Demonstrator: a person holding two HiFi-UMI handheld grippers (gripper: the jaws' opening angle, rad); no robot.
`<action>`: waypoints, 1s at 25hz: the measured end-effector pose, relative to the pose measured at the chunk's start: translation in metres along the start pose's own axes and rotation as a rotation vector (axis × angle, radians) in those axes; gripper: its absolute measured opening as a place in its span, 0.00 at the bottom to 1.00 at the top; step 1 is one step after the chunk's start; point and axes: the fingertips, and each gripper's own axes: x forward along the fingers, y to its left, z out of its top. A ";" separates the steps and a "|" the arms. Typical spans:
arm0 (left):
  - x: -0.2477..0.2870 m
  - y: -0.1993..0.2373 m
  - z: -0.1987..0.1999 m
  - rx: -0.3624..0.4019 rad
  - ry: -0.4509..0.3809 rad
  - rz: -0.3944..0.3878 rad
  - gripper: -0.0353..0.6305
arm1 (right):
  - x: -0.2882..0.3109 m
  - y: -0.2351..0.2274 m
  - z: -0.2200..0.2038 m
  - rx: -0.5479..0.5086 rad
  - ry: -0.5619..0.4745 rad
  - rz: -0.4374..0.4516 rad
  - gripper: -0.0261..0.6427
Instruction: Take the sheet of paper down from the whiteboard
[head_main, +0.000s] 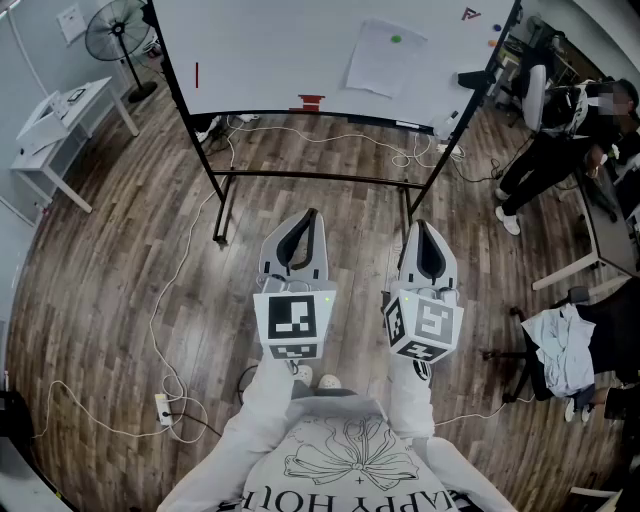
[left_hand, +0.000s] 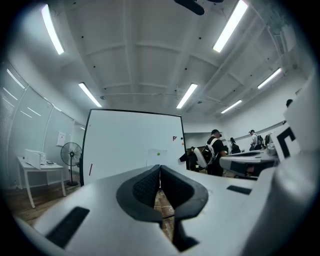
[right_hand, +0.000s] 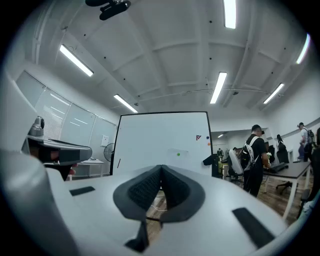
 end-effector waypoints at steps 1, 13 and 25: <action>0.001 0.000 0.001 -0.005 -0.003 -0.001 0.06 | 0.001 0.000 0.000 0.000 0.000 -0.001 0.04; 0.008 -0.004 -0.002 -0.003 0.001 0.006 0.06 | 0.007 -0.007 -0.004 0.013 -0.001 -0.007 0.04; 0.013 -0.014 -0.019 0.000 0.036 0.047 0.06 | 0.009 -0.022 -0.020 0.027 0.023 0.031 0.04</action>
